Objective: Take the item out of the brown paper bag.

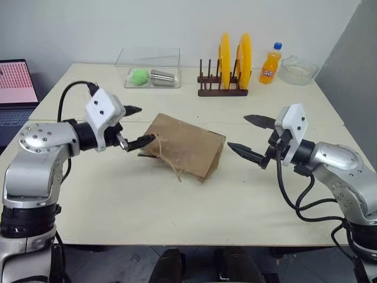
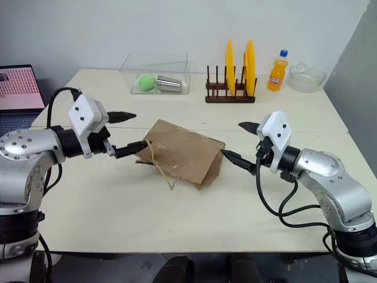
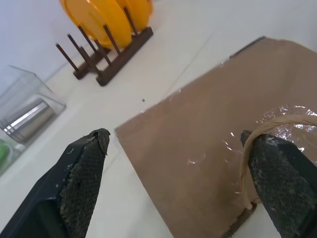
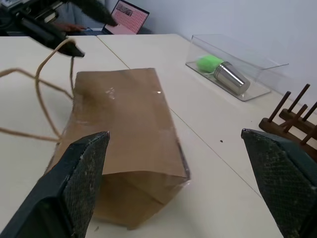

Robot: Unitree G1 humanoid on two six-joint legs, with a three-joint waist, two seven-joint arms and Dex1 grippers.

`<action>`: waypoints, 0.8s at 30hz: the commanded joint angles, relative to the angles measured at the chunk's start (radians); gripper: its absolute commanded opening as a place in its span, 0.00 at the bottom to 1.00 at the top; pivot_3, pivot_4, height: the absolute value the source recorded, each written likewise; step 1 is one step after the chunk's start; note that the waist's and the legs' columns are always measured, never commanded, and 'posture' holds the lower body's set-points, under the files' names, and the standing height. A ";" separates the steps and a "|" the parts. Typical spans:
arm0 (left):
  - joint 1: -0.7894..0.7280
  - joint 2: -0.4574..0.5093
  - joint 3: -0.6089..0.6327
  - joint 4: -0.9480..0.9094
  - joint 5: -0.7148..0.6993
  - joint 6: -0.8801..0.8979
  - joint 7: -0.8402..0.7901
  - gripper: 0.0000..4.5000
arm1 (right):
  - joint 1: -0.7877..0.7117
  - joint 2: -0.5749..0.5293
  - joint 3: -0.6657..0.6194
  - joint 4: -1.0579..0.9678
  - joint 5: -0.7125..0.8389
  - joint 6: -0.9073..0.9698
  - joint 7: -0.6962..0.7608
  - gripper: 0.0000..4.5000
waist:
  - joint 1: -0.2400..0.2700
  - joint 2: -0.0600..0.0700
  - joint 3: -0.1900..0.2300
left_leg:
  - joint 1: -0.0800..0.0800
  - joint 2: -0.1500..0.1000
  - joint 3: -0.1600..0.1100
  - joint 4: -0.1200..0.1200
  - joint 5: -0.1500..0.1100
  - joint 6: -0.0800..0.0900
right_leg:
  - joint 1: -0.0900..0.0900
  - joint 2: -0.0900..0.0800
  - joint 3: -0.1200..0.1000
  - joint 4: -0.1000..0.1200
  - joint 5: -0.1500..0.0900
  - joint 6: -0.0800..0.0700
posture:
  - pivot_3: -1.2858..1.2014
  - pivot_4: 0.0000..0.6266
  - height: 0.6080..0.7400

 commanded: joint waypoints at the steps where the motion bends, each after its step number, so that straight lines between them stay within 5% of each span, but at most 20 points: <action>1: -0.098 -0.016 -0.036 0.074 0.007 -0.041 0.033 0.99 | 0.030 -0.014 -0.040 -0.072 0.015 0.017 0.001 1.00 | 0.001 0.000 0.000 | 0.000 0.000 0.000 0.000 0.000 0.000 | 0.000 0.000 0.000 0.000 0.000 0.000 | 0.52 0.24 1.00; 9: -0.376 -0.097 -0.212 0.416 0.135 -0.247 0.040 0.99 | 0.115 -0.071 -0.093 -0.168 0.071 0.100 0.014 1.00 | 0.001 0.000 0.000 | -0.001 0.000 0.000 0.001 0.000 0.000 | 0.000 0.000 0.000 0.000 0.000 0.000 | 0.52 0.24 1.00; 16: -0.669 -0.199 -0.299 0.902 0.265 -0.512 0.071 0.99 | 0.126 -0.065 -0.124 -0.200 0.082 0.125 -0.025 1.00 | -0.005 0.000 0.000 | -0.001 0.000 0.001 0.001 0.000 0.000 | -0.001 0.001 0.001 0.000 -0.003 0.005 | 0.52 0.24 1.00; 24: -0.746 -0.194 -0.303 1.089 0.286 -0.630 -0.043 0.99 | 0.142 -0.065 -0.154 -0.237 0.107 0.148 -0.056 1.00 | -0.006 0.000 0.000 | -0.003 0.000 0.001 0.000 0.000 0.000 | -0.003 0.001 0.000 0.001 -0.002 0.004 | 0.52 0.24 1.00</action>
